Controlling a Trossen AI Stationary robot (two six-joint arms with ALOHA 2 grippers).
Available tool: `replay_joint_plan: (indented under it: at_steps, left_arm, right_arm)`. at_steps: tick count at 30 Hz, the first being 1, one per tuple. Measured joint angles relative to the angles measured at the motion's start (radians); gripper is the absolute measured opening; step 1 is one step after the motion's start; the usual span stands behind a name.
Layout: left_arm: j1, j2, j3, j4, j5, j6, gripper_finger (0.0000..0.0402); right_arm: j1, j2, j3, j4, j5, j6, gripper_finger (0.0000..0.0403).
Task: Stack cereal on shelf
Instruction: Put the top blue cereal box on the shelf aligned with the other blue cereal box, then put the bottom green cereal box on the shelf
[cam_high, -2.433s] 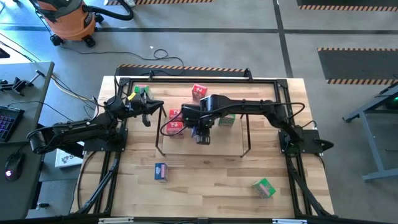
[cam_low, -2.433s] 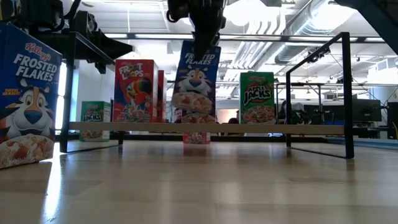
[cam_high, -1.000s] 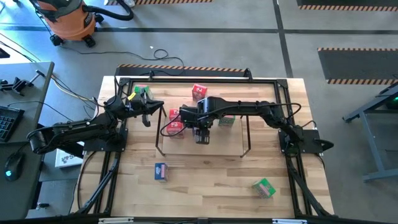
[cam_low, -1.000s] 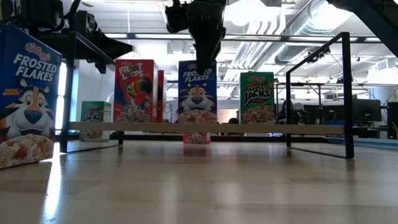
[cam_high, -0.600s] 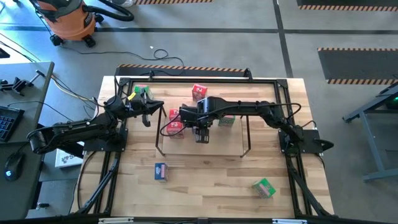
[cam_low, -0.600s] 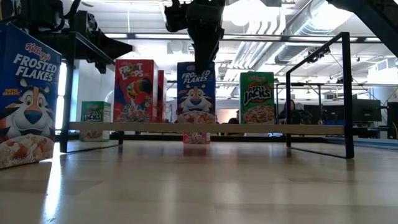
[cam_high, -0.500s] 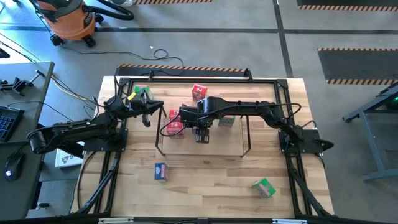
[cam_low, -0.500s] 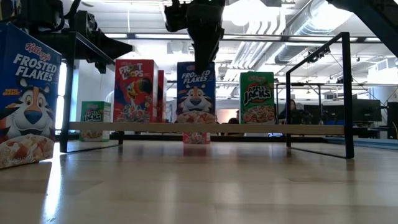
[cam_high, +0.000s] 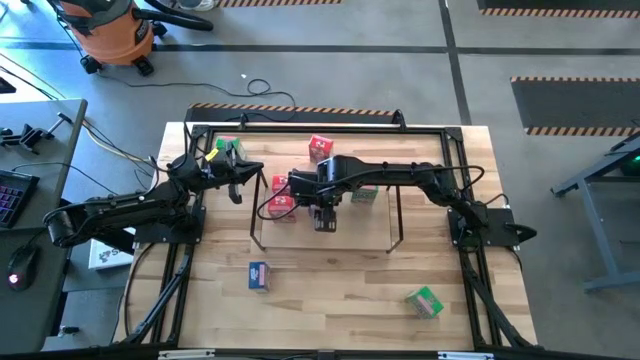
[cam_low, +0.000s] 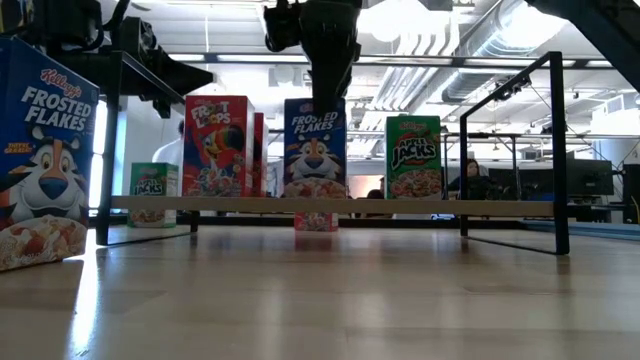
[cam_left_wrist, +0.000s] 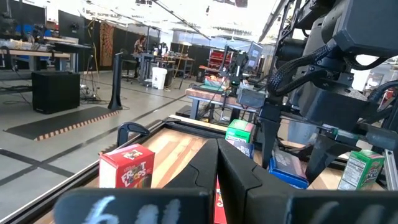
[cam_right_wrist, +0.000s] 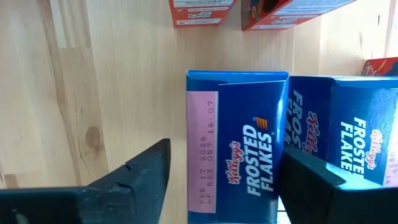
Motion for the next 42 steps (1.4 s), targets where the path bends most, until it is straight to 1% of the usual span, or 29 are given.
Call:
replay_joint_plan:
  at_steps: [4, 7, 11, 13, 15, 17, 19, 22, 24, 26, 30, 31, 32, 35, 37, 40, 42]
  left_arm:
    - [0.0, 0.0, 0.0, 0.0, 0.0, 0.0, 0.0]
    - [0.0, 0.0, 0.0, 0.0, 0.0, 0.0, 0.0]
    - [0.0, 0.0, 0.0, 0.0, 0.0, 0.001, 0.0]
    - [0.0, 0.0, 0.0, 0.0, 0.0, 0.001, 0.0]
    - [0.0, 0.0, 0.0, 0.001, 0.0, 0.001, 0.0]
    - [0.0, 0.0, 0.0, 0.0, 0.0, 0.001, 0.0]
    - [0.0, 0.0, 0.0, 0.001, 0.0, 0.001, 0.0]
    - [0.0, 0.0, 0.0, 0.007, -0.001, -0.008, 0.0]
    - [0.0, 0.0, 0.0, 0.011, -0.003, -0.015, 0.0]
    - [0.0, 0.0, 0.0, 0.011, -0.003, -0.015, 0.0]
    - [0.0, 0.0, 0.0, 0.011, -0.003, -0.013, 0.0]
    - [0.0, 0.0, 0.0, 0.011, -0.003, -0.008, 0.0]
    - [0.0, 0.0, 0.0, 0.011, -0.001, -0.007, 0.0]
    - [0.0, 0.0, 0.0, 0.011, 0.002, -0.006, 0.0]
    - [0.0, 0.0, 0.0, 0.012, 0.002, -0.006, 0.0]
    - [0.0, 0.0, 0.0, 0.013, 0.002, 0.002, 0.0]
    - [0.0, 0.0, 0.0, 0.013, 0.002, 0.003, 0.0]
  right_arm:
    - [0.0, 0.0, 0.001, 0.005, 0.013, -0.002, 0.0259]
    - [0.002, 0.0, 0.022, -0.005, 0.049, -0.02, 0.0259]
    - [0.004, -0.001, 0.081, -0.004, 0.062, -0.027, 0.0259]
    - [0.007, -0.026, 0.069, 0.036, 0.068, -0.042, 0.0259]
    - [0.012, -0.038, 0.074, 0.037, 0.076, -0.066, 0.0259]
    - [0.014, -0.045, 0.08, 0.037, 0.074, -0.067, 0.0259]
    - [0.019, -0.053, 0.075, 0.031, 0.043, -0.05, 0.0254]
    - [0.034, -0.055, 0.075, -0.026, 0.003, -0.055, 0.0226]
    - [0.056, -0.055, 0.072, -0.05, 0.016, -0.069, 0.0193]
    - [0.077, -0.056, 0.057, -0.048, 0.04, -0.07, 0.0152]
    - [0.108, -0.055, 0.021, -0.003, 0.074, -0.045, 0.0047]
    - [0.115, -0.055, 0.013, 0.022, 0.081, -0.04, 0.0024]
    - [0.123, -0.055, 0.004, 0.046, 0.091, -0.033, 0.0013]
    - [0.152, -0.077, -0.036, 0.13, 0.135, 0.001, 0.0019]
    - [0.172, -0.114, -0.086, 0.208, 0.164, 0.013, 0.0016]
    - [0.195, -0.173, -0.214, 0.379, 0.178, 0.035, 0.0003]
    - [0.209, -0.219, -0.333, 0.499, 0.19, 0.062, 0.0005]
